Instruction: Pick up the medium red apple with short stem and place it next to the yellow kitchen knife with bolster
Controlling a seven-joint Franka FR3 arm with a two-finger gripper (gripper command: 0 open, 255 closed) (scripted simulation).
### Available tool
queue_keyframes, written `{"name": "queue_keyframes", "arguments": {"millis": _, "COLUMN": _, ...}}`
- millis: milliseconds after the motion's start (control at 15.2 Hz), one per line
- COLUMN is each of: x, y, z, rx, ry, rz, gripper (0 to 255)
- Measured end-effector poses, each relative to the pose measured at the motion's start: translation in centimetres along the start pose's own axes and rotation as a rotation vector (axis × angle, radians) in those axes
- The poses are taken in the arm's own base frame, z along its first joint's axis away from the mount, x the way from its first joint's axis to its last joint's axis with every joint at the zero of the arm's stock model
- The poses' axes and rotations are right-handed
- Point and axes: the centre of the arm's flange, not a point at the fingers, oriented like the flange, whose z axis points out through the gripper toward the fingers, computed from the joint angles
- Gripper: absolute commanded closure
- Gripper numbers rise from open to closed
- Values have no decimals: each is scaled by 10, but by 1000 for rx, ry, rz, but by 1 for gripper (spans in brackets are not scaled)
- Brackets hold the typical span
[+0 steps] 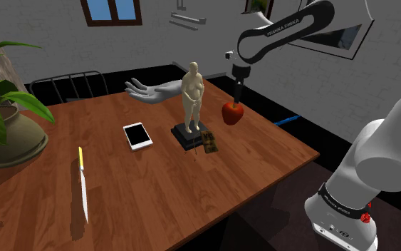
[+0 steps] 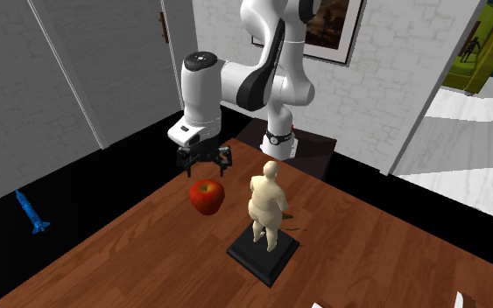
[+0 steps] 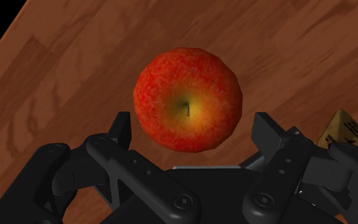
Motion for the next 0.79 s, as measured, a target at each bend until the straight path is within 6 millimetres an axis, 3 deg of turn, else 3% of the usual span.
{"name": "queue_keyframes", "arguments": {"millis": 264, "x": 0, "y": 0, "z": 21, "rx": 0, "ry": 0, "rz": -2, "gripper": 0}}
{"name": "queue_keyframes", "arguments": {"millis": 660, "x": 1, "y": 0, "z": 25, "rx": 0, "ry": 1, "rz": -2, "gripper": 0}}
{"name": "queue_keyframes", "arguments": {"millis": 726, "x": 1, "y": 0, "z": 25, "rx": 0, "ry": 1, "rz": -2, "gripper": 255}}
{"name": "queue_keyframes", "arguments": {"millis": 792, "x": 1, "y": 0, "z": 25, "rx": 0, "ry": 1, "rz": -2, "gripper": 255}}
